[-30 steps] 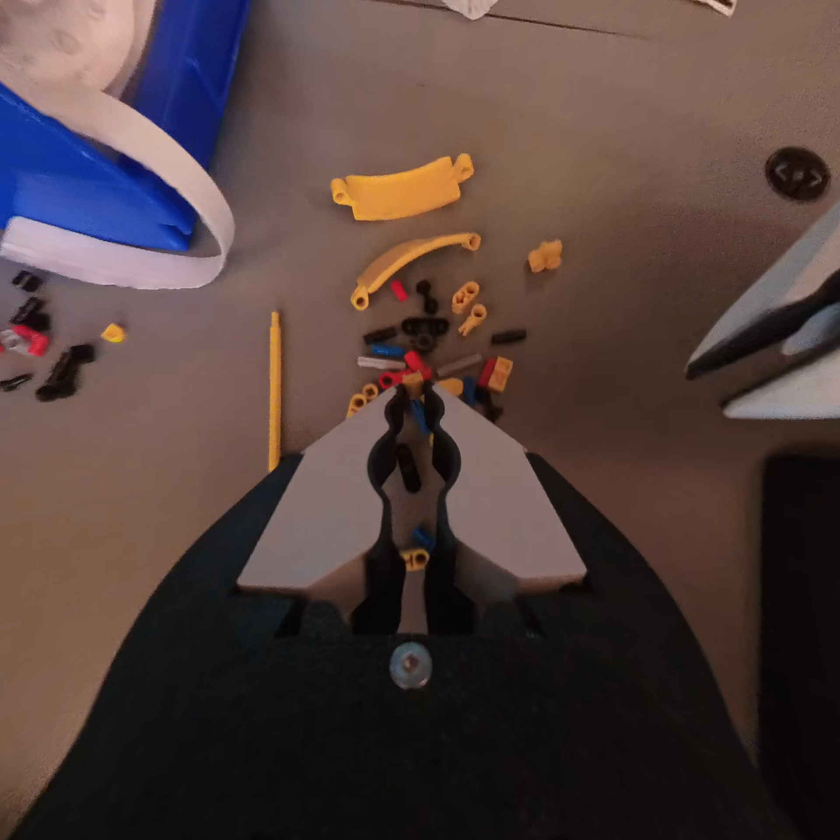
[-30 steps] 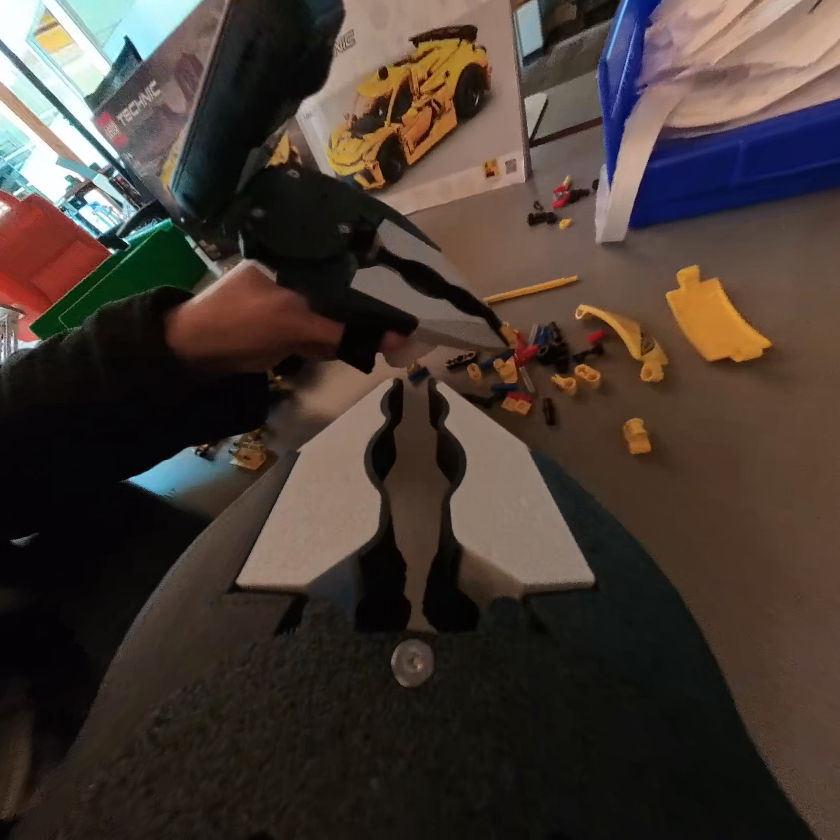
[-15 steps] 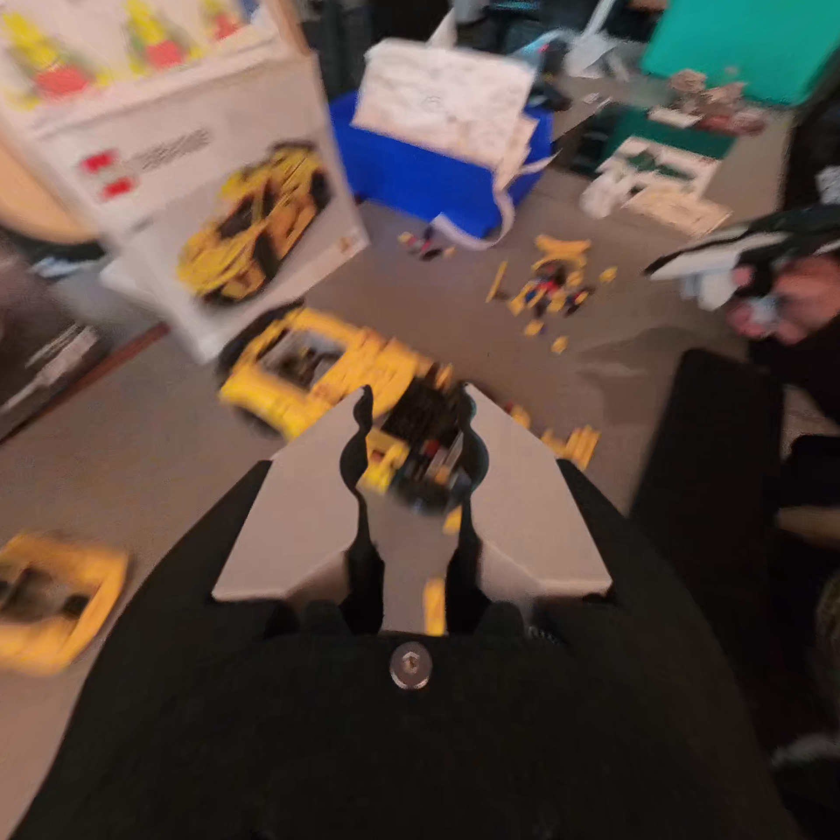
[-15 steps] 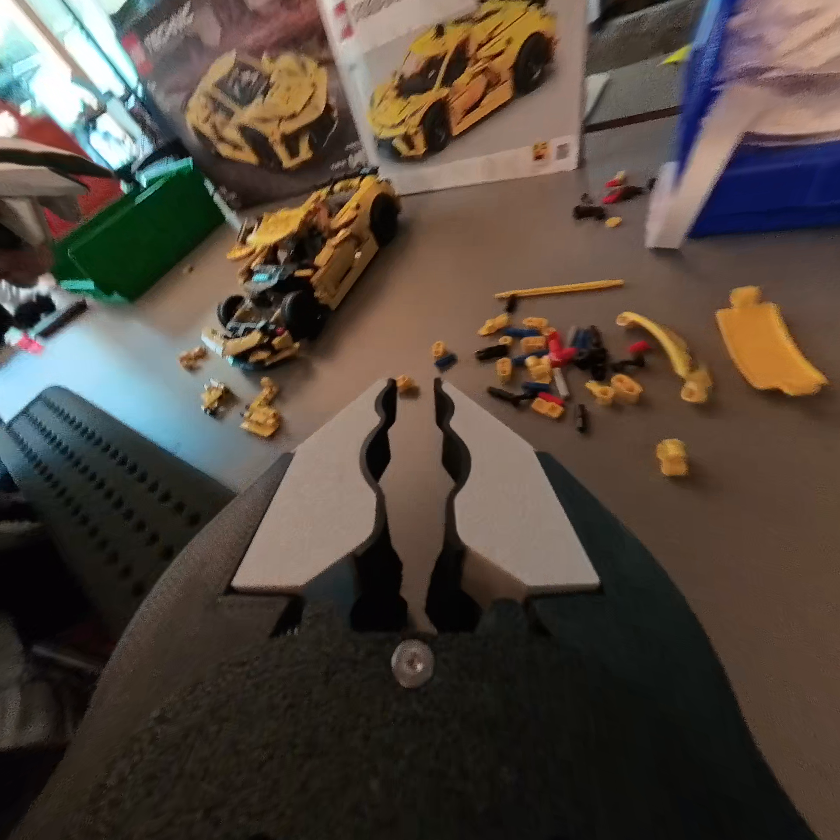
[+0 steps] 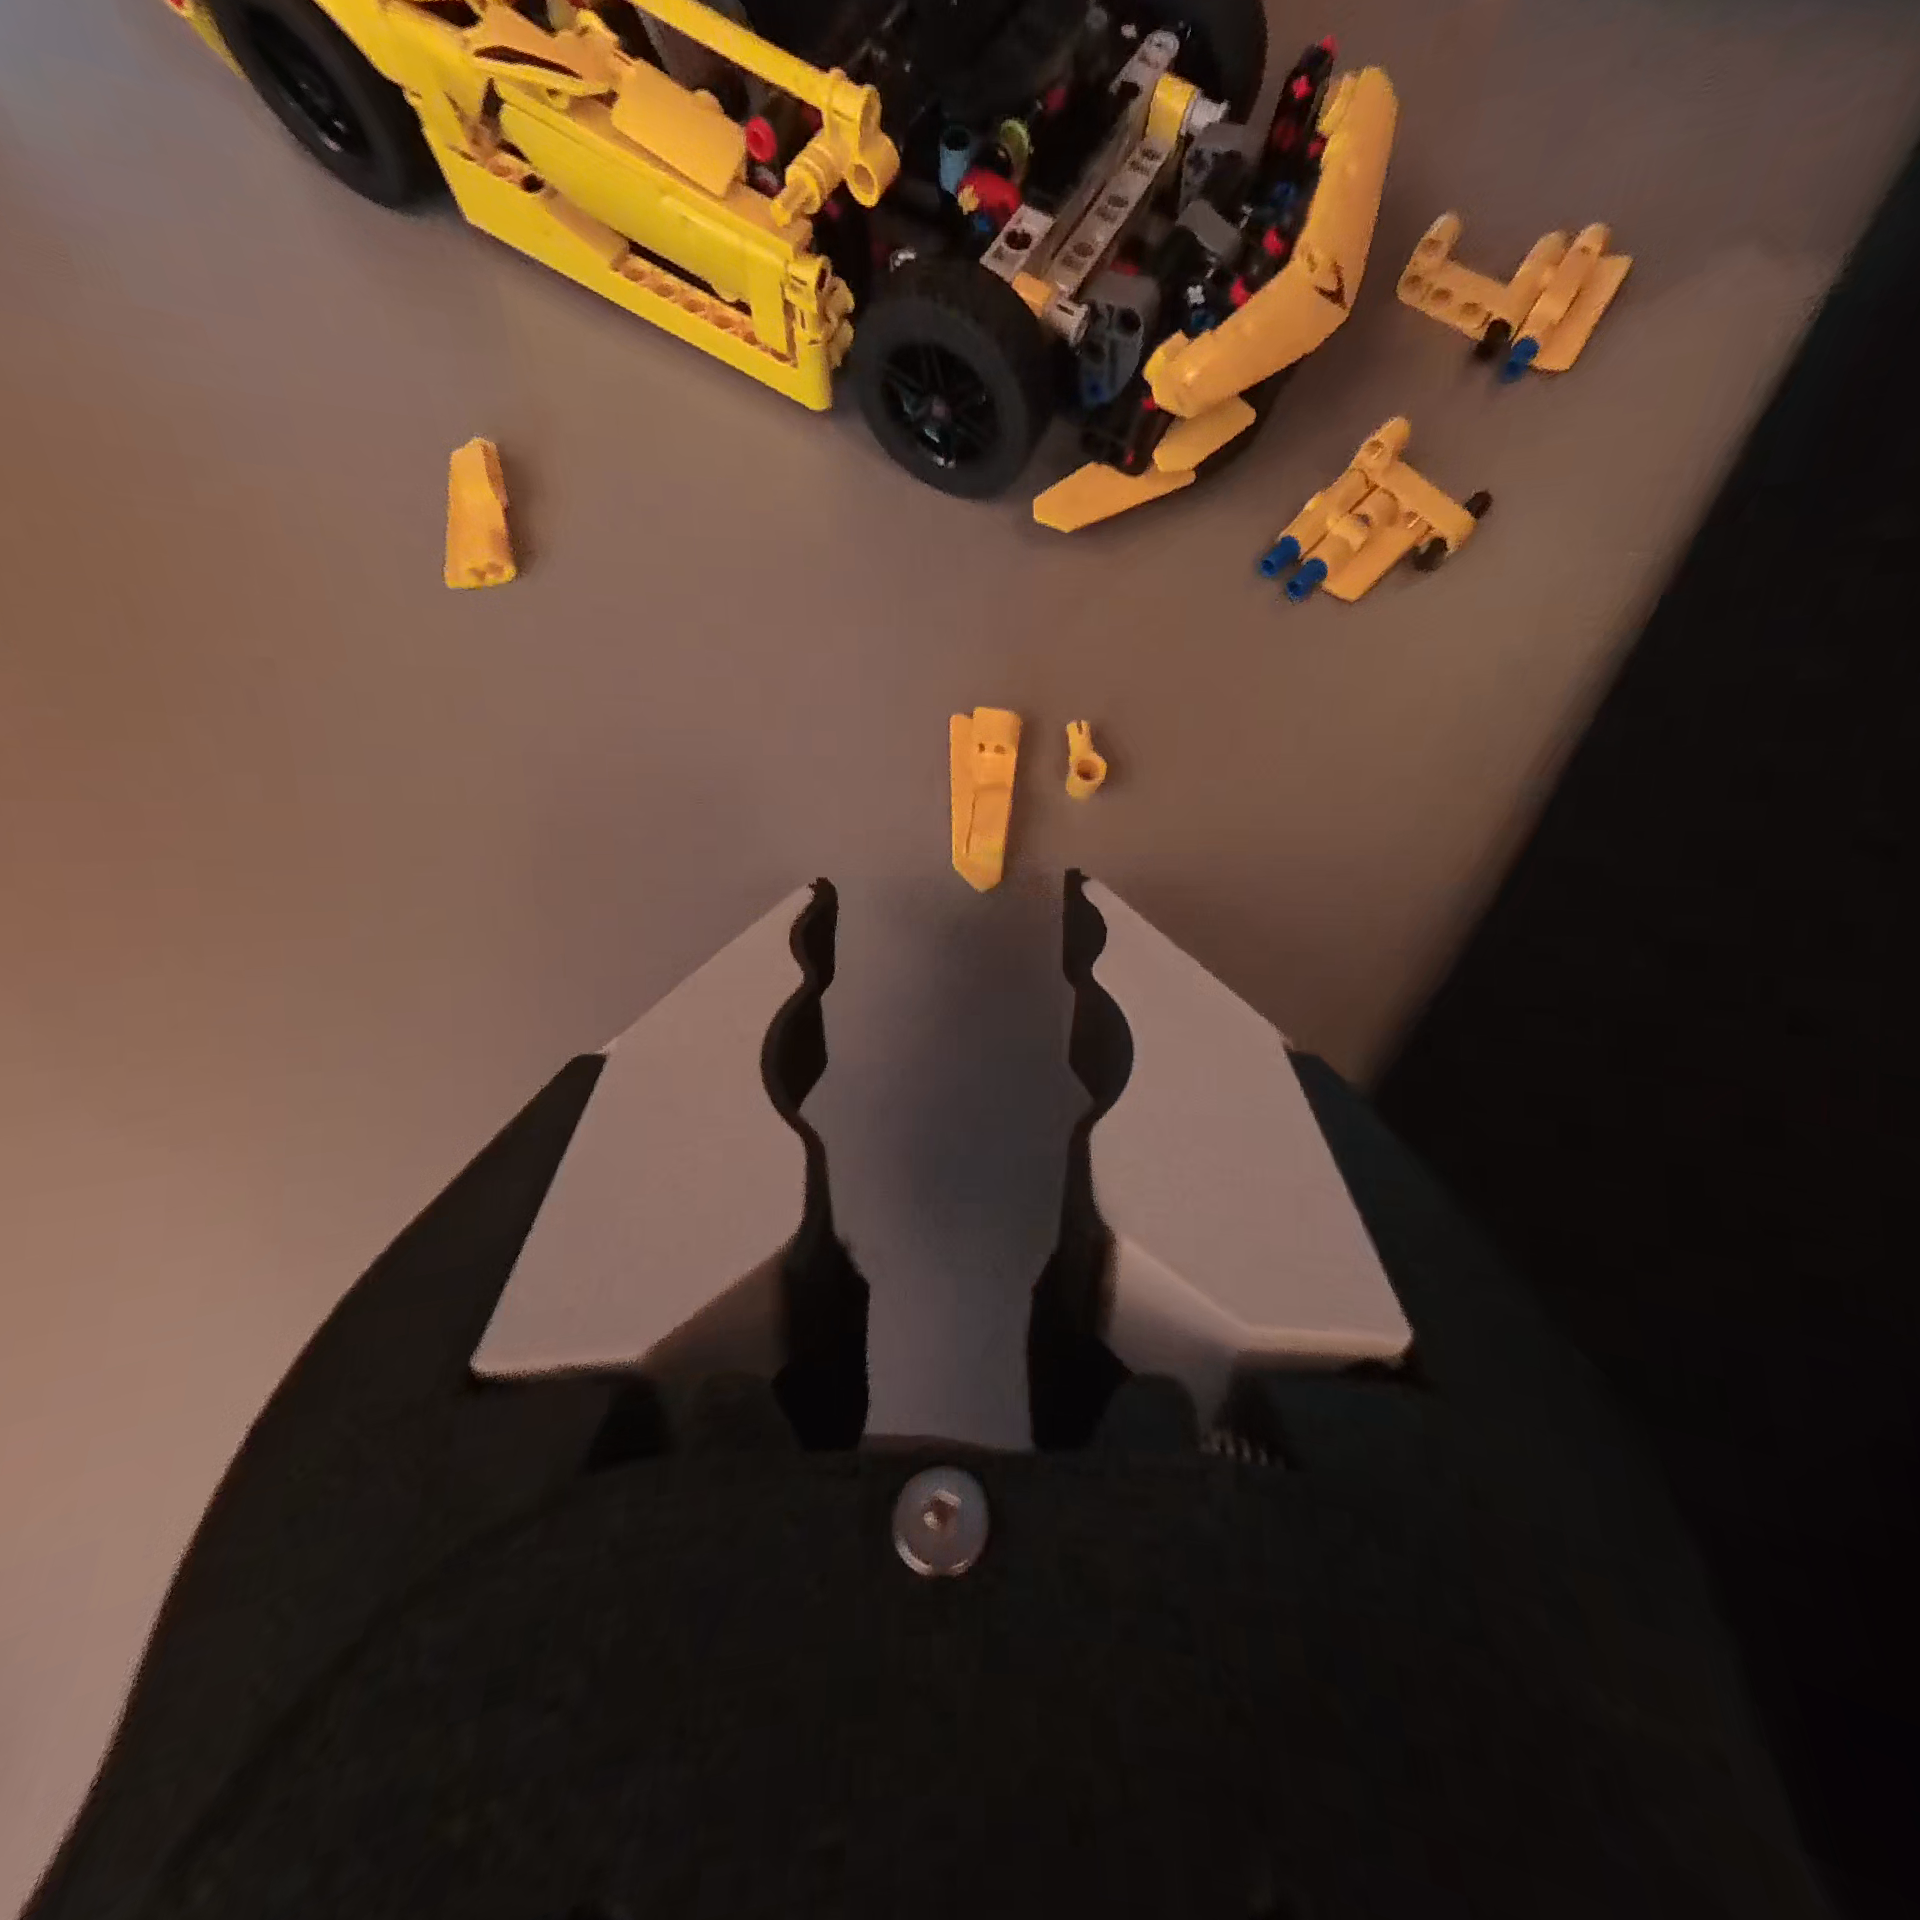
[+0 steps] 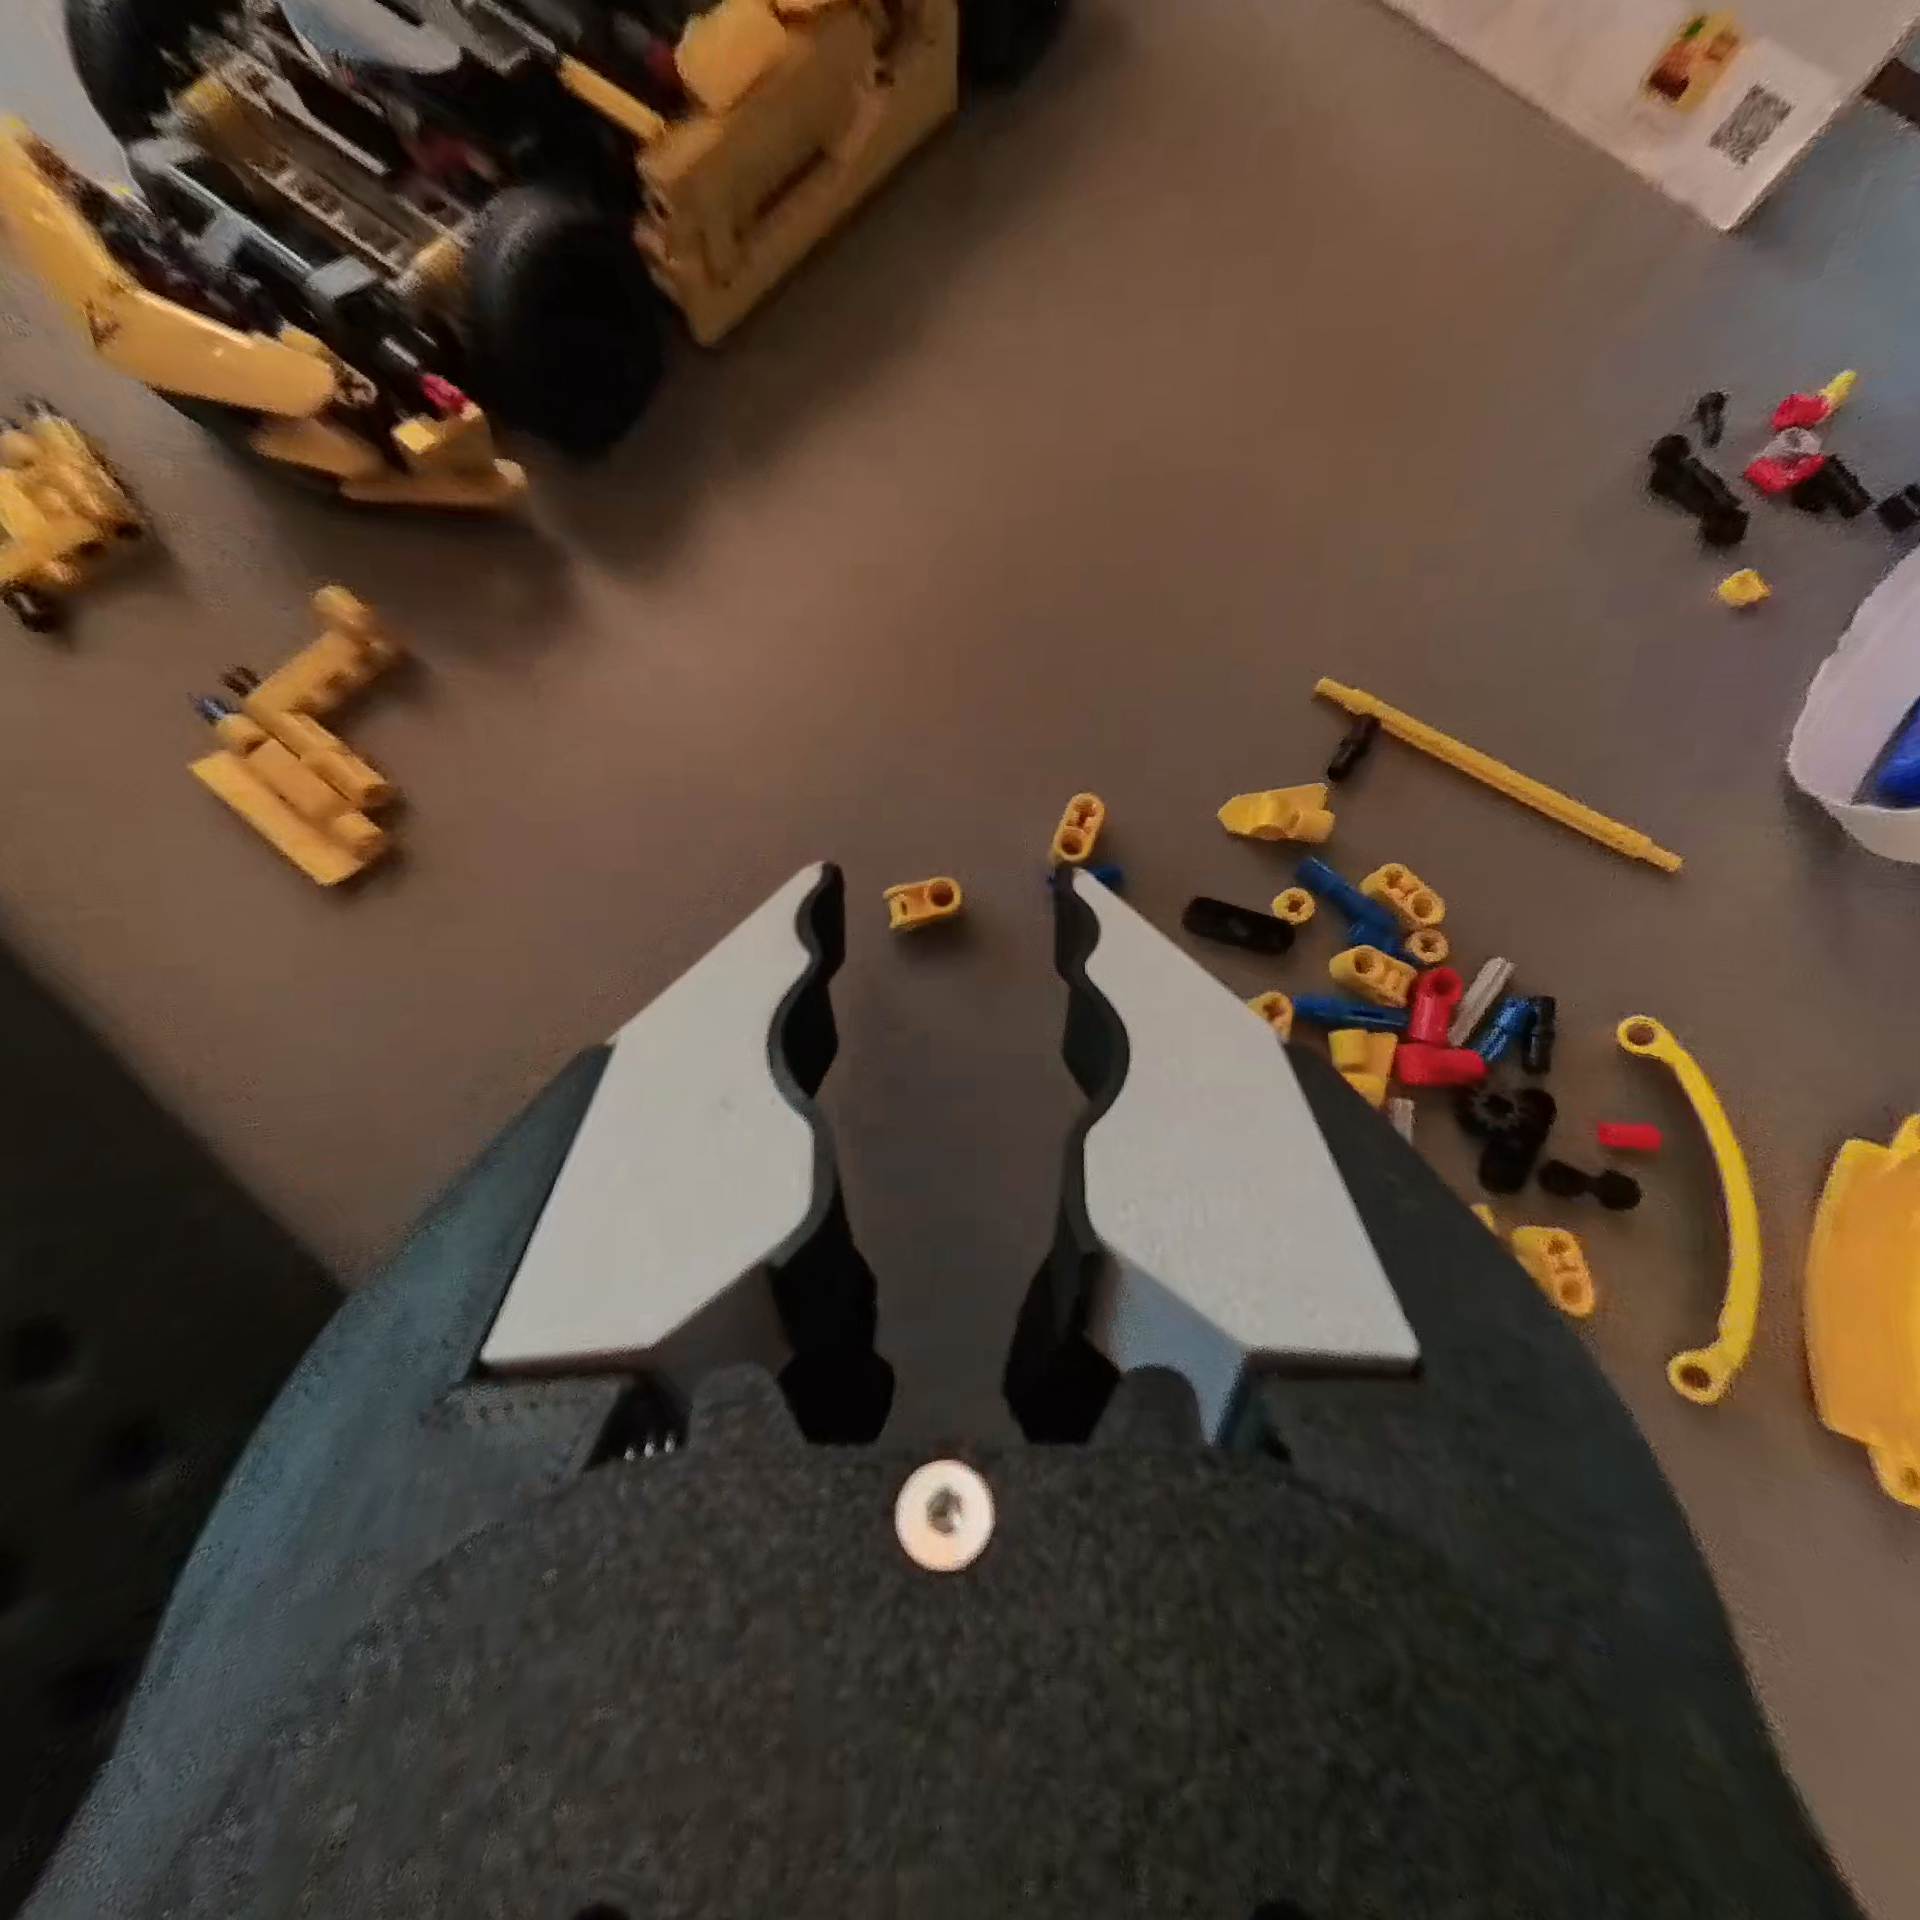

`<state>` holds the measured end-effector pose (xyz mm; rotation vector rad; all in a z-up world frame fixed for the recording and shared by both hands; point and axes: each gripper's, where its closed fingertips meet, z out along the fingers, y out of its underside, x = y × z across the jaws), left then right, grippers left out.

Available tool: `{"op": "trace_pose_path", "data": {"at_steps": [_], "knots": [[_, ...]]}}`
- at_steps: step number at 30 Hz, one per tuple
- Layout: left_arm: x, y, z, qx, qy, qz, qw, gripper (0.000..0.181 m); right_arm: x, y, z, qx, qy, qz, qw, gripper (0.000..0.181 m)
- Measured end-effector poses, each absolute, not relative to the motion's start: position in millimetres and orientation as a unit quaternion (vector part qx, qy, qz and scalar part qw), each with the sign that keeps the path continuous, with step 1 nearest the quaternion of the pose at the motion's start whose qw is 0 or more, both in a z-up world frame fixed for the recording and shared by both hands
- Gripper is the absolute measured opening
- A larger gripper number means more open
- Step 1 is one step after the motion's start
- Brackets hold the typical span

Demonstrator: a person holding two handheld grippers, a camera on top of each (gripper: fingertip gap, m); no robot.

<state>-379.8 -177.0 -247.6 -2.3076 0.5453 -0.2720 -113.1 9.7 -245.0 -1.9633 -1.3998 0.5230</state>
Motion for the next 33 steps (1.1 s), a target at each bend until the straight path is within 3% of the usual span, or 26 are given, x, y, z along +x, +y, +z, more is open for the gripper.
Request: {"op": "trace_pose_path", "data": {"at_steps": [6,7,9,14,17,18,21,25,27,29,31,33], "knots": [[-363.6,-162.2,-256.9,-0.886,0.233,-0.14,0.376,0.041,-114.0,4.8,-255.0,-0.755,-0.534,0.203,0.322,0.033],[-364.4,-160.3,-257.4,-0.885,0.233,-0.137,0.378,0.037,-114.4,4.7,-257.1,-0.758,-0.531,0.207,0.318,0.028],[-369.1,-158.6,-258.3,-0.888,0.238,-0.12,0.375,0.012,-113.0,8.3,-260.8,-0.76,-0.53,0.201,0.318,0.015],[-370.0,-152.8,-255.7,-0.894,0.23,-0.1,0.371,0.011,-82.3,39.0,-252.7,-0.776,-0.506,0.134,0.352,0.015],[-354.9,-139.3,-227.8,-0.873,0.222,-0.099,0.422,0.011,-51.8,68.8,-231.3,-0.793,-0.444,0.119,0.401,0.015],[-342.8,-133.5,-215.5,-0.862,0.221,-0.112,0.442,0.011,-42.6,76.2,-231.8,-0.8,-0.431,0.113,0.401,0.015],[-292.5,-118.1,-186.3,-0.828,0.24,-0.161,0.481,0.011,-32.3,83.8,-241.9,-0.82,-0.414,0.126,0.374,0.044],[-235.5,-103.6,-159.7,-0.775,0.292,-0.165,0.536,0.011,-69.4,41.6,-206.9,-0.787,-0.421,0.25,0.376,0.043],[-216.7,-102.0,-155.7,-0.748,0.337,-0.13,0.557,0.011,-118.4,-20.6,-174.4,-0.732,-0.425,0.428,0.316,0.031],[-203.9,-105.2,-159.2,-0.721,0.397,-0.077,0.563,0.011,-153.8,-80.1,-150.2,-0.677,-0.4,0.585,0.201,0.037],[-198.8,-108.3,-163.4,-0.692,0.449,-0.008,0.565,0.011,-172.5,-107.7,-155.1,-0.669,-0.383,0.627,0.11,0.039],[-194.5,-112.3,-165.9,-0.668,0.481,0.033,0.566,0.011,-184.3,-111.9,-169.6,-0.682,-0.372,0.624,0.091,0.037]]}}
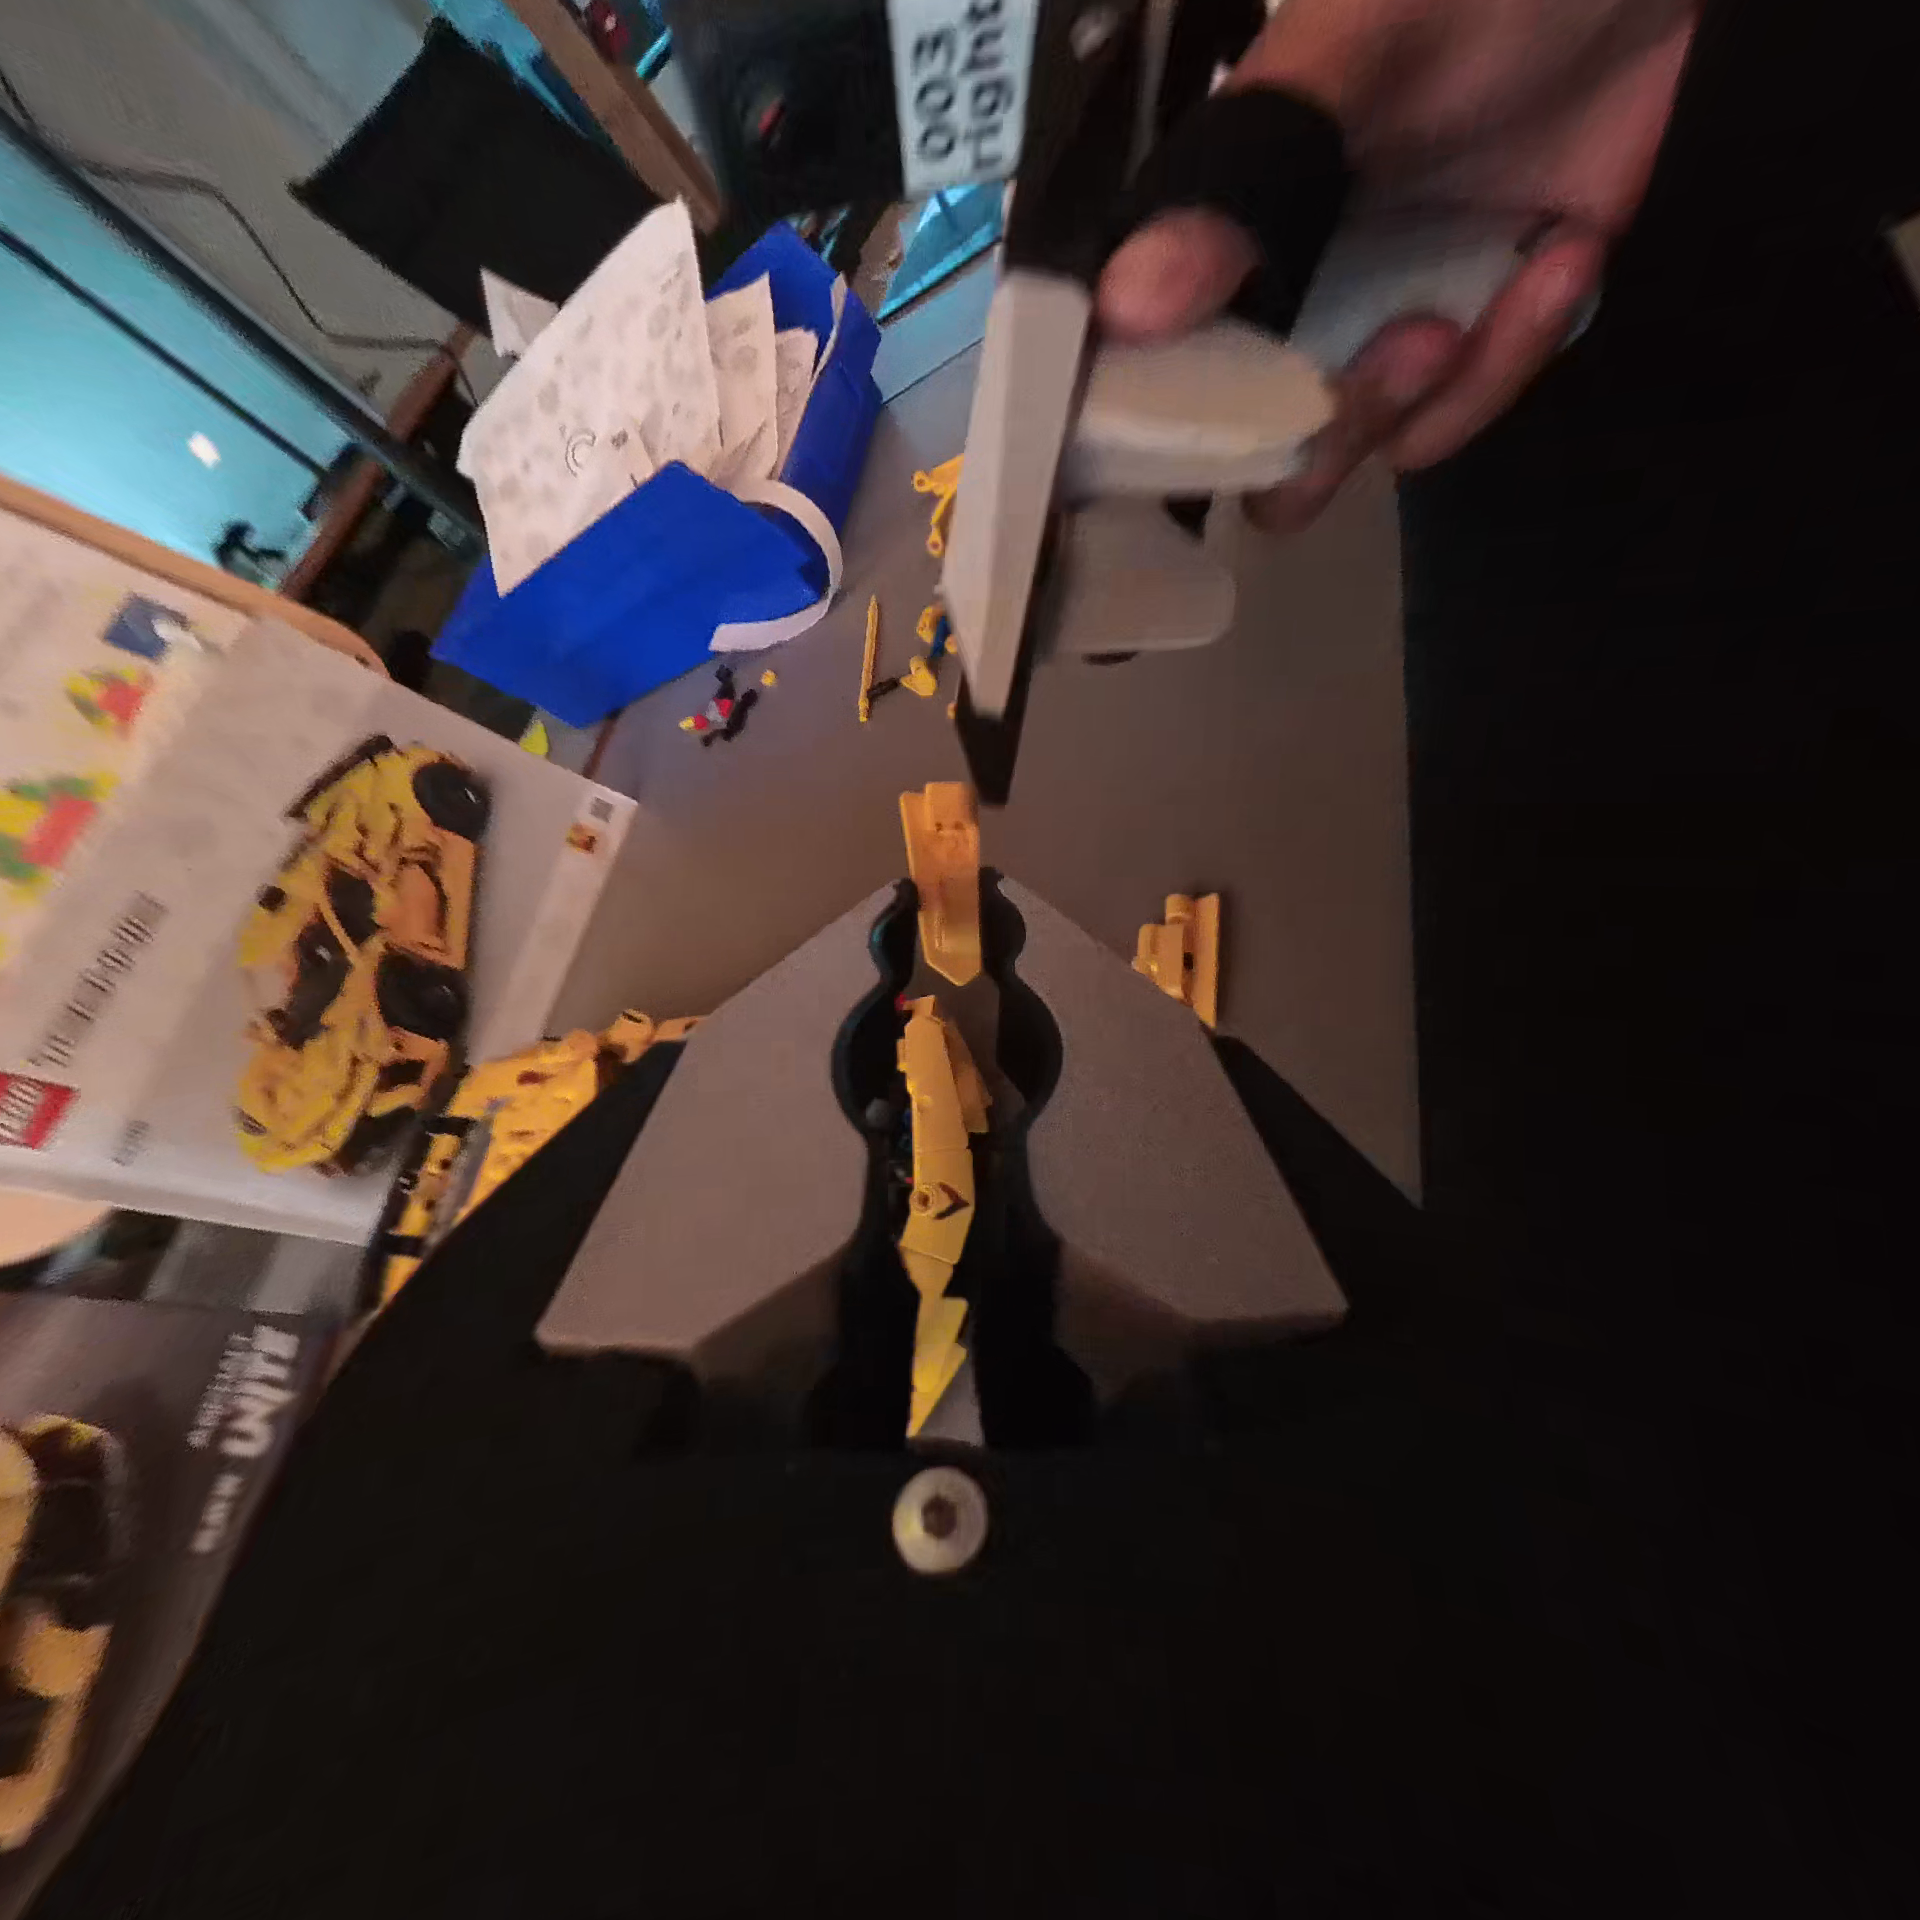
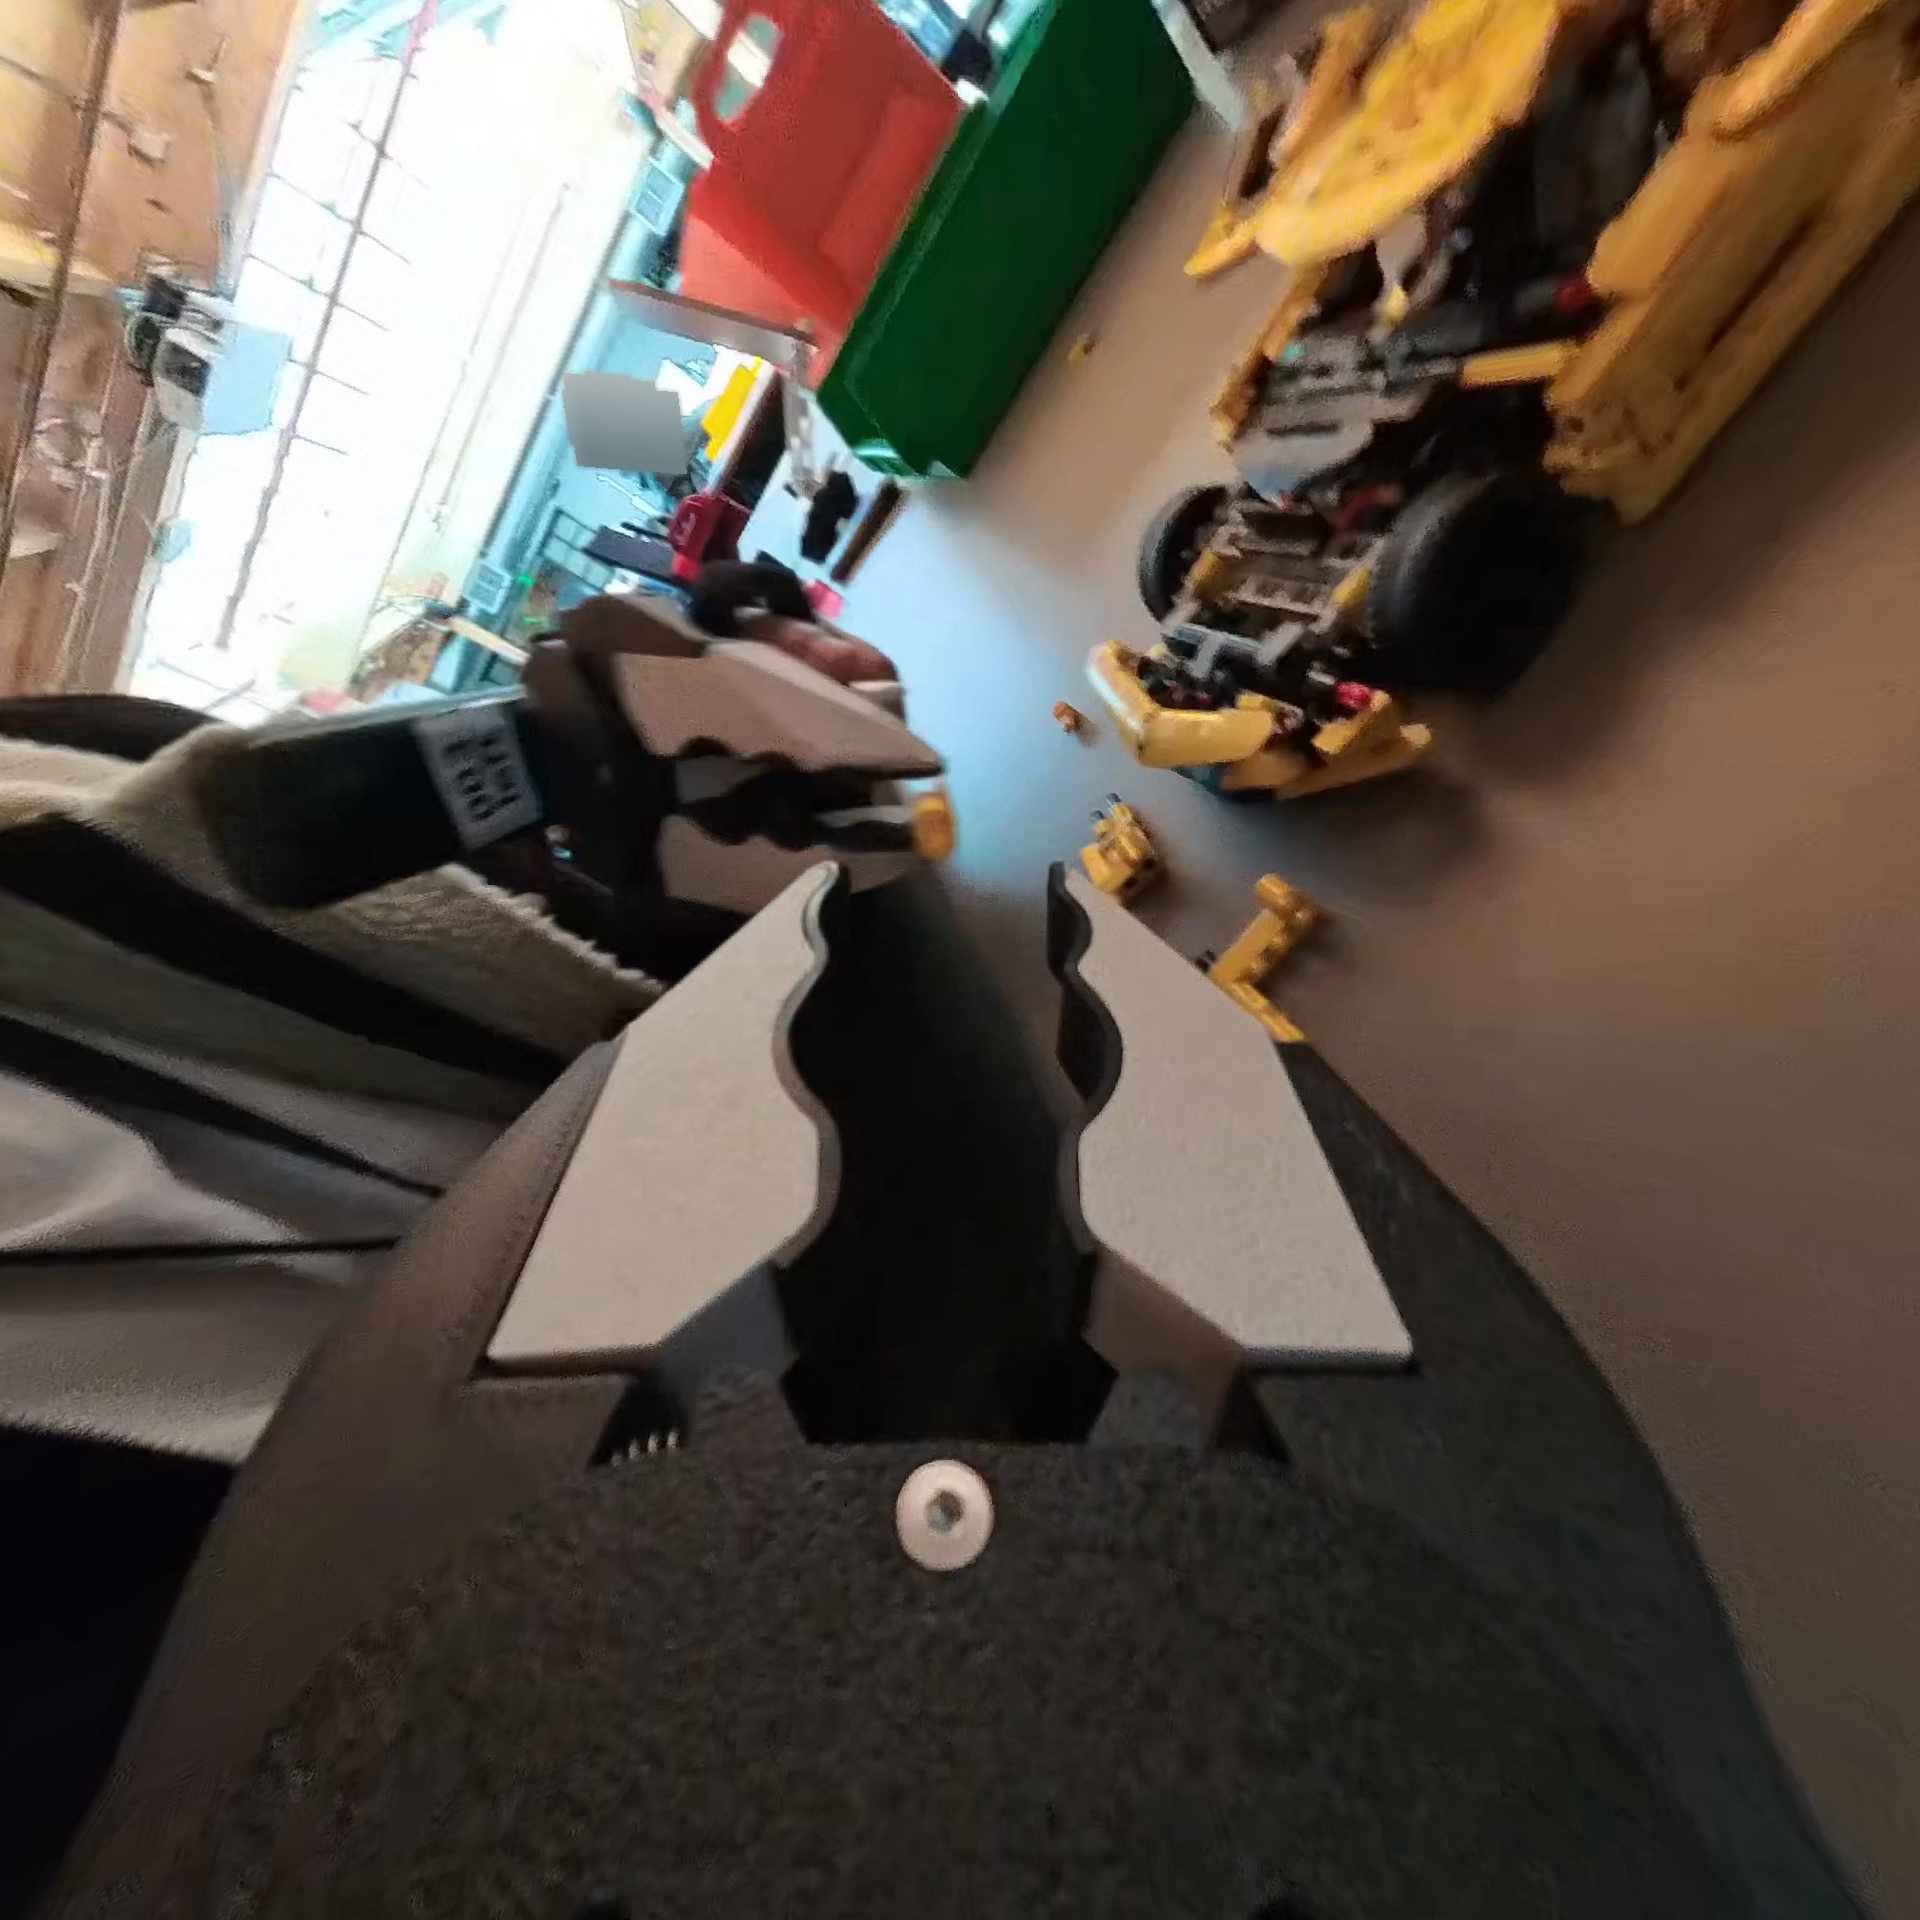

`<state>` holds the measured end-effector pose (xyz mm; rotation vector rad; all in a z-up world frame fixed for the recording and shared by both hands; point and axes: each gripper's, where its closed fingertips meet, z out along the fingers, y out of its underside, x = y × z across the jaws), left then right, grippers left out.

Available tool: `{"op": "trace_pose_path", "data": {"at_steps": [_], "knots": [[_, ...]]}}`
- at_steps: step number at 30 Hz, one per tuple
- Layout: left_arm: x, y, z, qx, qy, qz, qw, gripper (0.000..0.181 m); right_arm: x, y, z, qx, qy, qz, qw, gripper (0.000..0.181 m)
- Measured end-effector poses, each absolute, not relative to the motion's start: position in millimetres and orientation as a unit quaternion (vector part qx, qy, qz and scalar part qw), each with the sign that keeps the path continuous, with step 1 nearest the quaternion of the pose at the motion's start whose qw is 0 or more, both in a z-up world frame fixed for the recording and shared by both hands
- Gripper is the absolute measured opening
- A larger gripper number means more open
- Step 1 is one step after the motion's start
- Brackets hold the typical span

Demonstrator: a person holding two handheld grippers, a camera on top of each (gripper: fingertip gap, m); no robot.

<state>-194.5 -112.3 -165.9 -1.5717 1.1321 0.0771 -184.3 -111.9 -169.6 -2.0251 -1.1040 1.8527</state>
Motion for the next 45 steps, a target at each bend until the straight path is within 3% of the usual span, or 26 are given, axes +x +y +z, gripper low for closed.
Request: {"op": "trace_pose_path", "data": {"at_steps": [1,3,6,9,14,17,21,23,24,26,30,34,39,45], "knots": [[-193.4,-113.4,-167.0,-0.662,0.489,0.045,0.566,0.011,-188.1,-114.2,-174.6,-0.683,-0.367,0.626,0.077,0.035],[-191.6,-116.1,-173.0,-0.661,0.501,0.053,0.556,0.011,-192.1,-118.8,-171.9,-0.667,-0.349,0.657,0.046,0.007],[-196.9,-121.3,-181.5,-0.674,0.498,0.058,0.542,0.009,-191.7,-110.4,-177.4,-0.677,-0.343,0.648,0.061,0.006],[-251.6,-125.1,-183.1,-0.735,0.408,0.063,0.538,0.011,-165.2,-65.0,-193.1,-0.731,-0.335,0.578,0.136,0.006],[-346.9,-163.3,-229.9,-0.874,0.244,-0.034,0.419,0.041,-56.6,61.2,-224.8,-0.837,-0.284,0.322,0.34,0.006],[-352.0,-166.6,-243.2,-0.887,0.214,-0.058,0.404,0.045,-30.6,89.2,-235.5,-0.854,-0.262,0.268,0.362,0.006],[-342.3,-157.2,-252.8,-0.89,0.229,-0.059,0.391,0.044,-25.4,97.2,-227.1,-0.848,-0.236,0.26,0.398,0.028],[-334.5,-156.9,-257.4,-0.889,0.241,-0.074,0.381,0.04,-29.5,91.4,-211.6,-0.83,-0.249,0.256,0.429,0.032],[-331.0,-158.1,-257.9,-0.886,0.251,-0.082,0.381,0.016,-37.3,83.6,-202.4,-0.816,-0.266,0.26,0.442,0.032],[-335.5,-156.2,-258.5,-0.886,0.259,-0.06,0.38,0.0,-73.4,48.7,-183.0,-0.768,-0.342,0.304,0.447,0.03],[-319.2,-150.8,-241.8,-0.875,0.237,-0.123,0.404,0.0,-166.1,-67.7,-179.4,-0.628,-0.555,0.381,0.39,0.037],[-317.5,-150.8,-213.6,-0.865,0.194,-0.188,0.424,0.0,-226.9,-148.3,-194.8,-0.546,-0.637,0.419,0.348,0.041],[-331.8,-203.4,-237.2,-0.901,0.24,-0.197,0.303,0.033,-248.7,-158.5,-203.2,-0.518,-0.671,0.382,0.368,0.038],[-332.6,-202.0,-254.5,-0.902,0.269,-0.126,0.312,0.038,-246.0,-157.4,-198.4,-0.521,-0.657,0.406,0.364,0.035]]}}
